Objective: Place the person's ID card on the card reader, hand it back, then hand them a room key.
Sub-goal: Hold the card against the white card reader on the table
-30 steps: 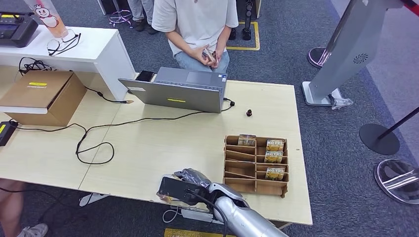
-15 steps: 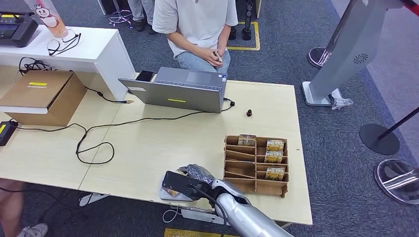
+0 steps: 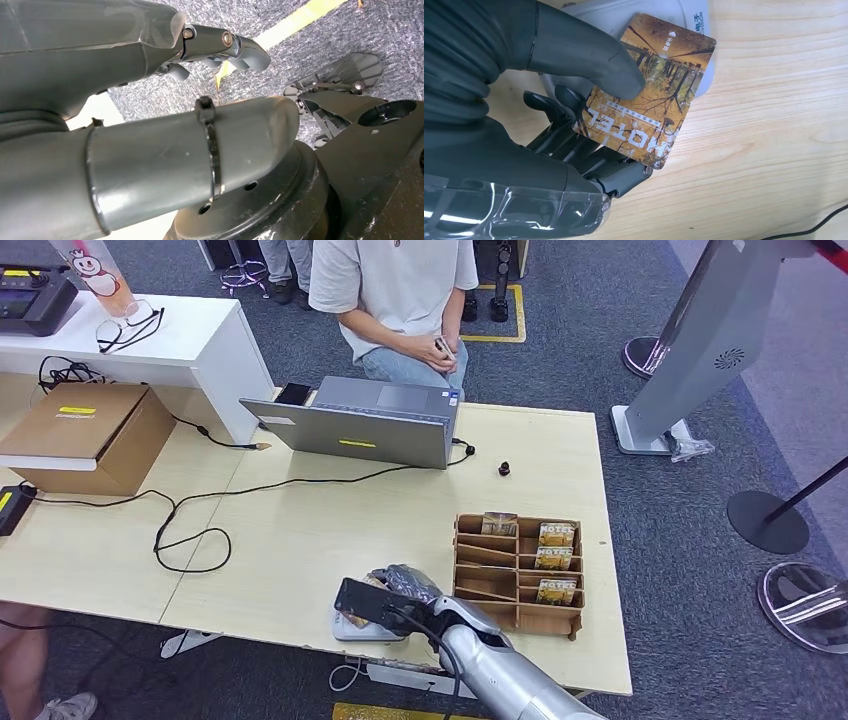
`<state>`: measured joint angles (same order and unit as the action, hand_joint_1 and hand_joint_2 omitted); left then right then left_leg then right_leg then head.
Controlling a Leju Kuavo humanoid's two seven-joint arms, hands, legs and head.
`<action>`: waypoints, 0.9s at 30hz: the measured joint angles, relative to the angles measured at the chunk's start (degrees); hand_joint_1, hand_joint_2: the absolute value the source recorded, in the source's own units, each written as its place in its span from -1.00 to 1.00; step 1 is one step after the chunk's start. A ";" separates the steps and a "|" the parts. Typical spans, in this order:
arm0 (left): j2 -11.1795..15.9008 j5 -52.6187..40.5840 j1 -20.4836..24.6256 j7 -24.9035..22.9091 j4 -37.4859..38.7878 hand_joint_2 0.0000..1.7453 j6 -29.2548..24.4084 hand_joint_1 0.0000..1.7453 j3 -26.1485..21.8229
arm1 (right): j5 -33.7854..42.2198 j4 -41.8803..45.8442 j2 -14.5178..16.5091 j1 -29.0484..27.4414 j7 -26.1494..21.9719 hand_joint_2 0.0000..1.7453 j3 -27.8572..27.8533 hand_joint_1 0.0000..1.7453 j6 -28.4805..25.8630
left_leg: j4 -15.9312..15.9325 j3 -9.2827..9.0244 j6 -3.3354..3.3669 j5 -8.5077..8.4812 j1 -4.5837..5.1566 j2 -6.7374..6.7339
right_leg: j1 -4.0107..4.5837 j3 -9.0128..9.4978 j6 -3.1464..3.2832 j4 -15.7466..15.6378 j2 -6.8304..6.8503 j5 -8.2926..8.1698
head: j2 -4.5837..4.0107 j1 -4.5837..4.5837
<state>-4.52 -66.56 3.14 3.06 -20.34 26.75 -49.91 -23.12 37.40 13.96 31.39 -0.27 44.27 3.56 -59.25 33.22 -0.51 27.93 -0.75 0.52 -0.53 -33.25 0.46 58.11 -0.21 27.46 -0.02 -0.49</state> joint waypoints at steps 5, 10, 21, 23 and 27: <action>-0.13 0.69 -0.02 -0.04 -0.17 -1.00 0.00 -1.00 0.24 | -1.38 -0.37 0.16 0.24 0.23 1.00 0.00 1.00 0.03 | 0.00 0.00 0.00 0.00 0.00 0.00 | 0.00 0.01 0.00 0.00 0.00 0.00 | 0.00 0.01; -0.16 0.77 -0.03 -0.05 -0.19 -1.00 0.00 -1.00 0.26 | -1.62 -0.62 0.27 0.38 0.25 1.00 0.00 1.00 0.06 | 0.00 0.00 0.00 0.00 0.00 0.00 | 0.00 0.01 0.00 0.00 0.00 0.00 | 0.00 0.01; -0.18 1.98 -0.22 -0.45 -0.19 -1.00 0.00 -1.00 0.62 | -6.48 -1.31 0.69 0.54 0.68 1.00 0.18 1.00 0.07 | 0.00 -0.01 0.00 0.00 0.00 0.00 | 0.00 0.02 0.00 0.00 0.00 0.00 | 0.00 0.00; -0.18 2.20 -0.31 -0.46 -0.20 -1.00 0.00 -1.00 0.92 | -7.72 -1.35 0.79 0.53 1.01 1.00 0.48 1.00 -0.41 | 0.00 -0.01 0.00 0.00 0.00 0.00 | 0.00 0.02 0.00 0.00 0.00 0.00 | 0.00 0.00; -0.22 2.65 -0.52 -0.52 -0.43 -1.00 0.02 -1.00 1.38 | -9.84 -1.38 0.91 0.50 1.79 1.00 1.11 1.00 -1.40 | 0.00 -0.01 0.00 0.00 0.00 0.00 | 0.00 0.02 0.00 0.00 0.00 0.00 | 0.00 0.00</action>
<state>-4.74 -63.91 2.62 2.54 -20.76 26.77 -48.53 -32.96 36.01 14.86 31.89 1.52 45.38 2.16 -59.25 33.21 -0.51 27.93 -0.75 0.52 -0.53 -33.24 0.46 58.10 -0.21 27.46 -0.02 -0.49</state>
